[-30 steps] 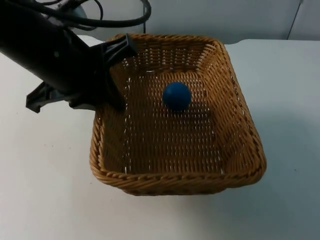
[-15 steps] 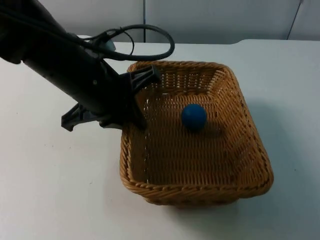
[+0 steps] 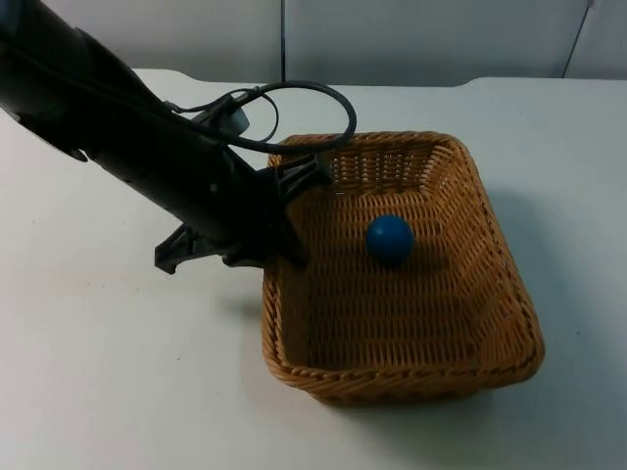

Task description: Pick up the basket with the left hand and place the ball into the basket with the right hand.

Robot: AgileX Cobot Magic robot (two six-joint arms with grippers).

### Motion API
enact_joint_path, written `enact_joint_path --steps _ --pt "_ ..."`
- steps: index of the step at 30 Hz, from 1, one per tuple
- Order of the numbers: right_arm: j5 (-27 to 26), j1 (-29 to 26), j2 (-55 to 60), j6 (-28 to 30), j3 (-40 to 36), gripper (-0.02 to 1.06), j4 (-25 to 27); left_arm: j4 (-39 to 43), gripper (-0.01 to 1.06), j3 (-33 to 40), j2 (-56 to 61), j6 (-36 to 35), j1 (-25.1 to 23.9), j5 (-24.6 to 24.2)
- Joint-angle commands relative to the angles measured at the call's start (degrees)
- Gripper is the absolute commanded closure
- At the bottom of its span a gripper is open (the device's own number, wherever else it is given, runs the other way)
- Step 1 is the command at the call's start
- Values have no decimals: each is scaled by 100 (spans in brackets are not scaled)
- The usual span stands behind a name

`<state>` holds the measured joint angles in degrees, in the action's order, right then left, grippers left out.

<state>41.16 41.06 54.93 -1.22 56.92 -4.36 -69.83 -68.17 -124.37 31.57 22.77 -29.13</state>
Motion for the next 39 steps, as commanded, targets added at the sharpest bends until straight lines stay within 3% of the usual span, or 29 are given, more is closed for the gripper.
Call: enact_joint_path --steps 1,3,7,8,10,11,22,31,39 --pt "-6 21 -33 -11 -25 20 19 -4 104 19 -137 109 38 -11" --pt "-6 21 -33 -11 -25 20 19 -4 100 19 -137 156 38 -25" --pt "-6 21 -33 -11 -25 20 19 -4 60 19 -126 251 38 -140" --pt "-6 21 -33 -11 -25 20 19 -4 60 19 -126 251 38 -140" --pt "-6 21 -33 -11 -25 20 19 -4 36 19 -68 300 15 -226" --pt "-6 21 -33 -11 -25 20 19 11 29 19 -31 300 18 -289" --pt "-6 21 -27 -31 -25 21 19 733 25 14 808 218 -316 -418" --pt "-17 21 -27 -31 -25 21 -52 2904 25 14 2310 -1221 -1066 -1181" --pt "16 21 -27 180 -25 21 -84 4029 25 37 3987 -1247 -1128 -1743"
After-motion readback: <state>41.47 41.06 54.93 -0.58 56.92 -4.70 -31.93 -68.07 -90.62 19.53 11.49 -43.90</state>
